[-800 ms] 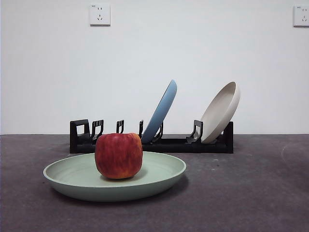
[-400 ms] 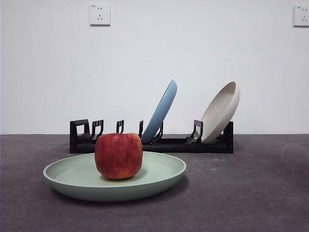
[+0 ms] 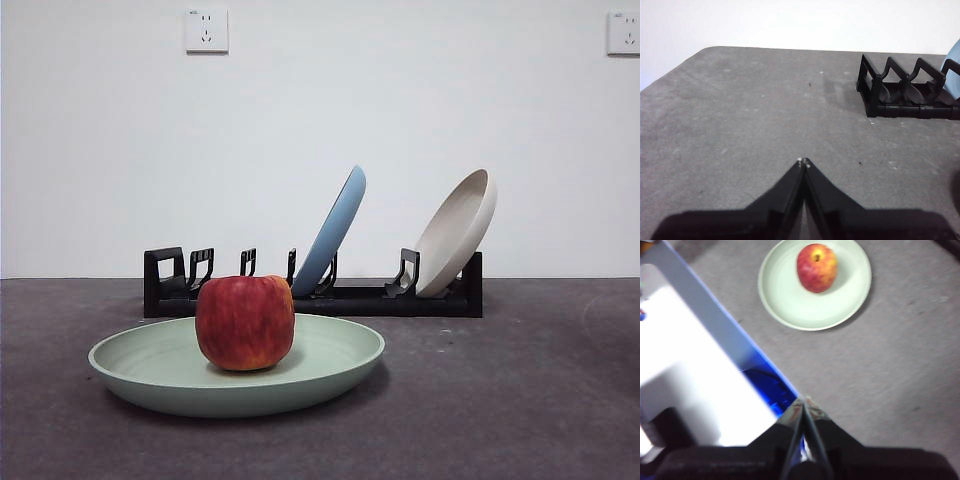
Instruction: Take the green plate from the plate rack,put the plate on the table,take the apple from the table,put the apple in the plate
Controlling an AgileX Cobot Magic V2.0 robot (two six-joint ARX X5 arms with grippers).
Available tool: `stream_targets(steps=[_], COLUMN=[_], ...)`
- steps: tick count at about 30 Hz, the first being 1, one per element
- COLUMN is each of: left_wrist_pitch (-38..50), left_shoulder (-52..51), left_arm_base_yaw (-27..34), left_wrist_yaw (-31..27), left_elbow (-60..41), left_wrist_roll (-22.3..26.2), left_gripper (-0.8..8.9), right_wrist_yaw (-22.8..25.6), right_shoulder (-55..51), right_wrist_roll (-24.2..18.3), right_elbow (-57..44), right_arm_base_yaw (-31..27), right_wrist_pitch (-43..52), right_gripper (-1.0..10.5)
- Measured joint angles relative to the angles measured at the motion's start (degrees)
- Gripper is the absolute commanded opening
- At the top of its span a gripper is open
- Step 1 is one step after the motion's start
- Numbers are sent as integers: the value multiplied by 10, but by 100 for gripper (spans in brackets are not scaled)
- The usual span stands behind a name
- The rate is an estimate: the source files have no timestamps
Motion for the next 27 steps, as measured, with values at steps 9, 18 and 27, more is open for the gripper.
stream_targets(steps=[9, 18, 27], left_wrist_pitch=[0, 0, 0], left_shoulder=[0, 0, 0], left_arm_base_yaw=[0, 0, 0], left_wrist_yaw=[0, 0, 0], left_elbow=[0, 0, 0], left_wrist_roll=[0, 0, 0], left_gripper=[-3, -3, -3], right_wrist_yaw=[-171, -178, -118], right_shoulder=[-124, -330, -471], right_wrist_roll=[-46, -51, -59], right_elbow=[-66, -389, -651], right_arm_base_yaw=[-243, -433, -444], right_wrist_pitch=[261, 518, 646], right_gripper=[1, 1, 1])
